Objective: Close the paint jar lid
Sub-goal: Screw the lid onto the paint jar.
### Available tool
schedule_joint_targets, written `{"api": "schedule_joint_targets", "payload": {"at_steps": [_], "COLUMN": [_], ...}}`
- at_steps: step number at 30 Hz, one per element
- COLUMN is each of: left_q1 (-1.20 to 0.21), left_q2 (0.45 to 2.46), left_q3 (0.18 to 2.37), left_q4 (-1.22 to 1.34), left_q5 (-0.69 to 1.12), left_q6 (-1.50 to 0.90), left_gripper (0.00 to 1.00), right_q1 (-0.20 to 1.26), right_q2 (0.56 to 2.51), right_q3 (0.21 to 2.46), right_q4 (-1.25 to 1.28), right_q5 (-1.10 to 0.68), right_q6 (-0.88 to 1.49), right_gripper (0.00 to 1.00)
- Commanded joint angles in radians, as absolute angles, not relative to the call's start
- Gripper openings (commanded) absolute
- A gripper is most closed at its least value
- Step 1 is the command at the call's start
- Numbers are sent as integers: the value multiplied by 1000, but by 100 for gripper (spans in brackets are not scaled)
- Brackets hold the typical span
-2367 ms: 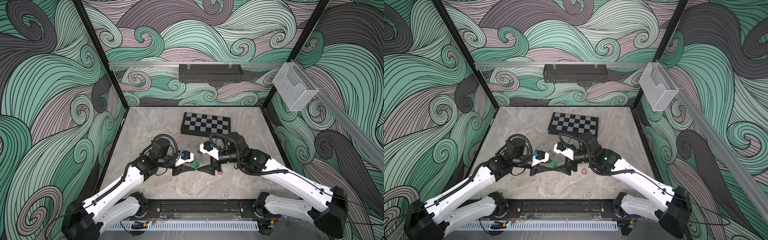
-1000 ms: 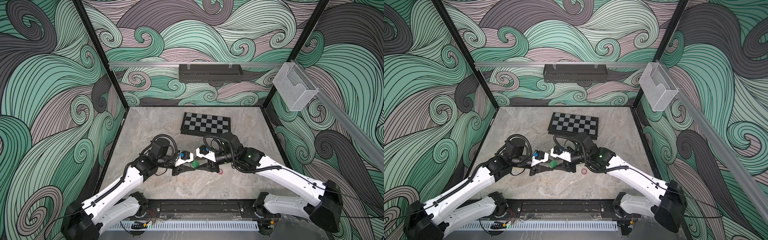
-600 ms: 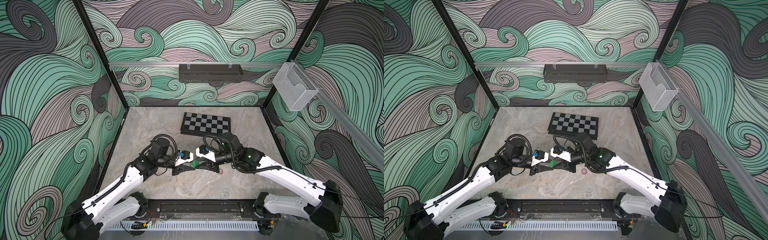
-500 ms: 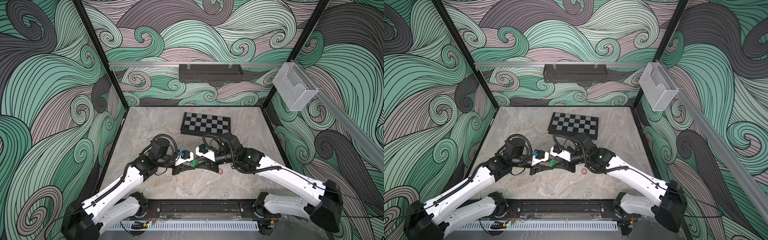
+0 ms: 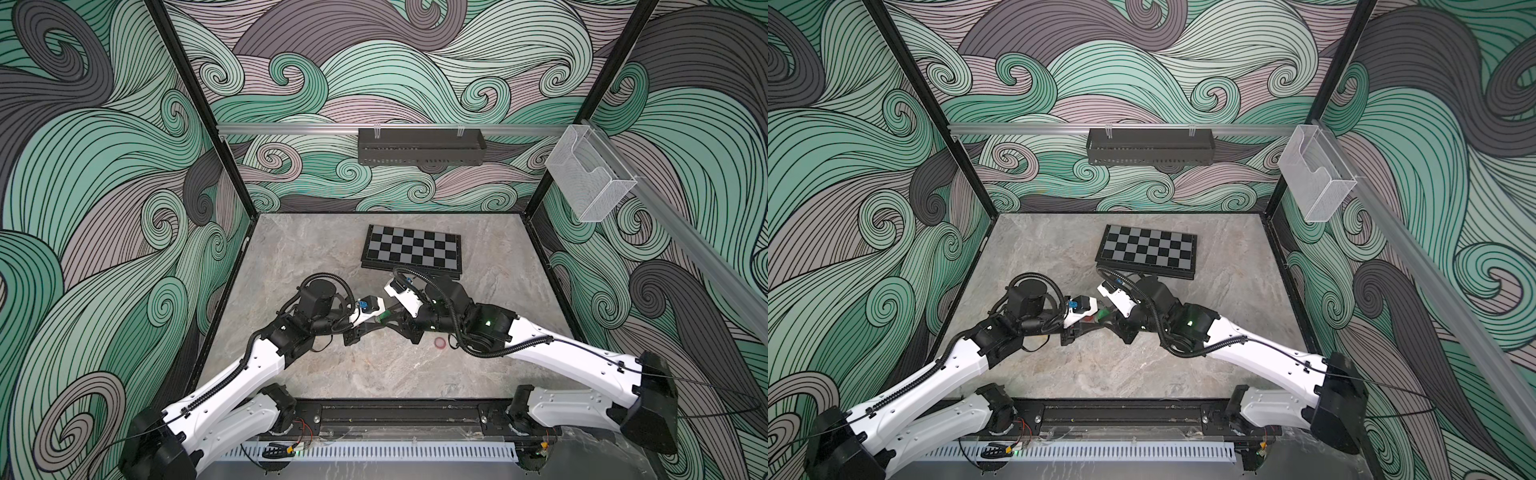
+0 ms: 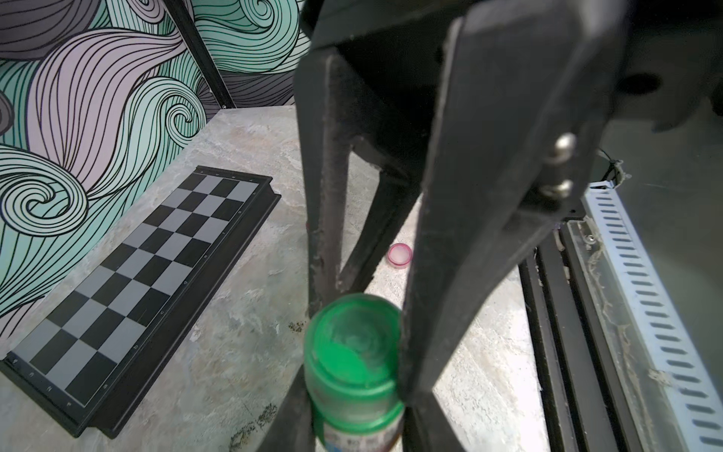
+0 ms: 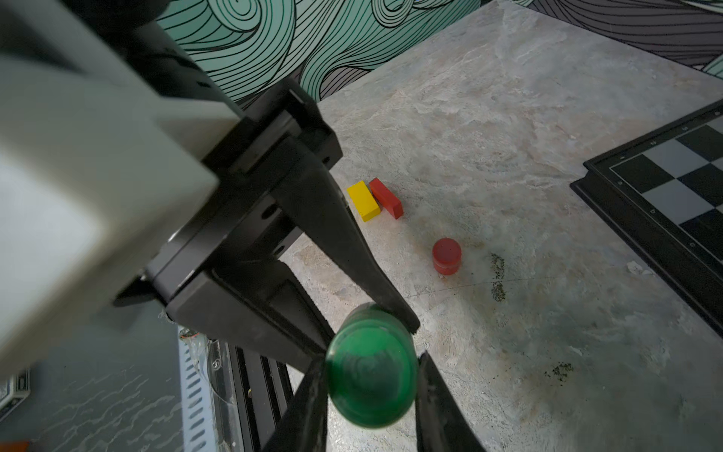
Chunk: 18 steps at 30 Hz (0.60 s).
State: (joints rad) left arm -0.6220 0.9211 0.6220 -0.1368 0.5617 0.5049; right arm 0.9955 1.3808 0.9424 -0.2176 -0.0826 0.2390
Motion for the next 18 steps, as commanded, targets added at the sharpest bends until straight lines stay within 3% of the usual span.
{"api": "schedule_joint_targets", "payload": {"at_steps": [1, 6, 12, 18], "left_q1": [-629, -629, -629, -629], "left_q2": [914, 907, 904, 901], "left_q3": [649, 645, 647, 653], "left_q4": [-5, -2, -10, -25], "left_q5": [586, 562, 558, 563], "left_q6": [499, 500, 502, 512], "left_gripper": [5, 4, 4, 4], "right_q1": [1043, 1090, 1091, 1046], "right_q2": [1443, 1492, 1518, 1428], "right_q3": [975, 1017, 1064, 1036], "right_q4": [-184, -204, -222, -204], "right_q5": [33, 72, 22, -87], "right_q6": [507, 646, 637, 443], "right_gripper": [1, 3, 7, 32]}}
